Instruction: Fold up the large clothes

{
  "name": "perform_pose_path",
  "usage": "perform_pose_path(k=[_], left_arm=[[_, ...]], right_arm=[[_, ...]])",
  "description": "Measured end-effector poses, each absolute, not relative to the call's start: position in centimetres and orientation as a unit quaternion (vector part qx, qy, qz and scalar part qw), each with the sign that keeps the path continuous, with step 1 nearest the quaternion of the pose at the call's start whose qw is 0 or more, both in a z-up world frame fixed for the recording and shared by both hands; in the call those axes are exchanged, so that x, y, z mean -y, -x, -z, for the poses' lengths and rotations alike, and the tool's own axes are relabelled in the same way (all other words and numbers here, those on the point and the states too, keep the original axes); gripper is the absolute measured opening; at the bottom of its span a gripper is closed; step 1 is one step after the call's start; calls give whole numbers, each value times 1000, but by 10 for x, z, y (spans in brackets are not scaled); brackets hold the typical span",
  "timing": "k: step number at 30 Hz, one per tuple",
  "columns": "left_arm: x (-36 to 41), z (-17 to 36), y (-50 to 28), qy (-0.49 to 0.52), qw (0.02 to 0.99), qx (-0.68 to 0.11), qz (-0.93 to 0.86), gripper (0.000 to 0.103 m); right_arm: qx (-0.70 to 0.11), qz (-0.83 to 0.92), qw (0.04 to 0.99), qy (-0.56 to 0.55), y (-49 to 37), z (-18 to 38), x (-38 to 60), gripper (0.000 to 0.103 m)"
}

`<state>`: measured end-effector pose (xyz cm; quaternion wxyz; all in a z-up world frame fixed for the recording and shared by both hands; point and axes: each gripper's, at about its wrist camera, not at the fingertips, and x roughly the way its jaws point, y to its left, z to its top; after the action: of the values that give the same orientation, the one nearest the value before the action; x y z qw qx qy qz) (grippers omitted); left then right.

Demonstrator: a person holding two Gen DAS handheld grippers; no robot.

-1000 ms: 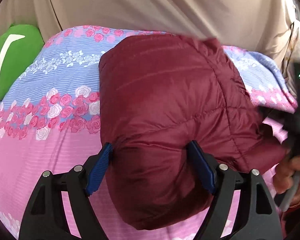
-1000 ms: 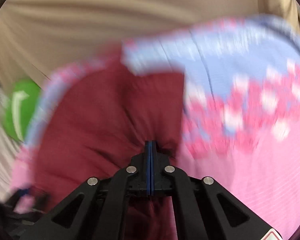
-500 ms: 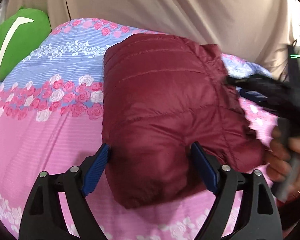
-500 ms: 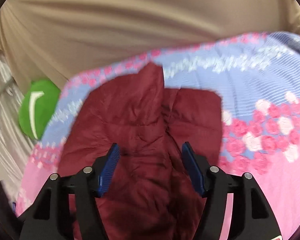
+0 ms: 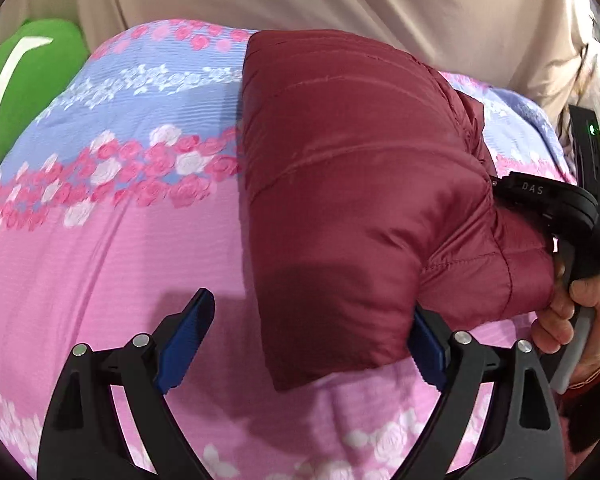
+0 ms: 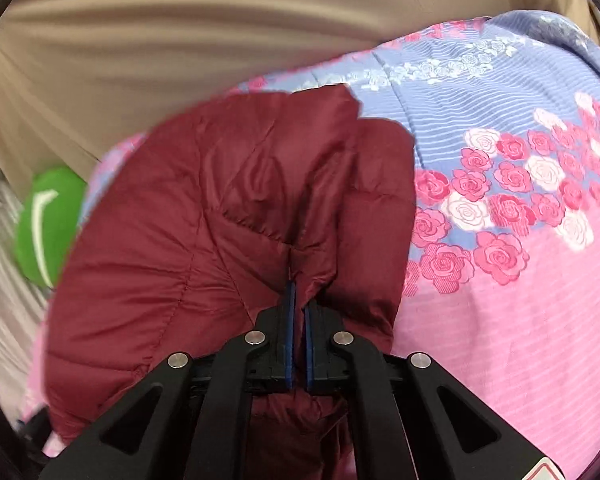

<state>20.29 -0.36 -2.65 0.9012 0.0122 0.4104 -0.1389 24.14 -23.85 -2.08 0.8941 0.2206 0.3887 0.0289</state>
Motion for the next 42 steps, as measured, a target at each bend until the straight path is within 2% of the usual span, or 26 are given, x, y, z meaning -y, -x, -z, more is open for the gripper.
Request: perform_pose_path(k=[5,7,9,15,18,21,26,28,29,30,33,36,42], left_arm=[[3,35,-219,-14,895,-424,142,92],[0,31,-211,-11,895,-424,135,92],[-5,21,-193,-15,899,-416,135,91],[-35,-18,-159,33,919,-371,127,92],[-32,-12,-174,16,920,-381,89,92],[-26,8,-187,-7,914,-398,73,94],[-24,16,-183,-9,917,-395,59,92],[-20,9,-173,-22,922,-383,51,92],[-18,5,-166,-28,925,-375,47,93],[-16,4,-160,-30,927,-370,45,94],[-9,6,-143,-29,928,-368,46,96],[-1,15,-129,-28,929,-367,45,96],[13,33,-110,-45,928,-370,24,96]], right_arm=[[-411,-31,890,-197,-263,13,226,3],[-416,-28,884,-209,-253,10,238,8],[-402,-28,885,-232,-232,-3,247,18],[-378,-73,909,-161,-160,-37,225,14],[-403,-65,909,-82,-154,-24,199,8],[-440,-39,895,-59,-161,7,199,2],[-444,-14,894,-59,-156,13,202,3],[-433,2,899,-64,-142,4,201,9],[-427,9,902,-66,-134,1,200,16],[-418,21,906,-64,-121,-4,197,30],[-400,51,914,-49,-95,-6,192,52],[-407,52,910,-60,-81,-1,191,59],[-438,60,895,-60,-59,24,182,62]])
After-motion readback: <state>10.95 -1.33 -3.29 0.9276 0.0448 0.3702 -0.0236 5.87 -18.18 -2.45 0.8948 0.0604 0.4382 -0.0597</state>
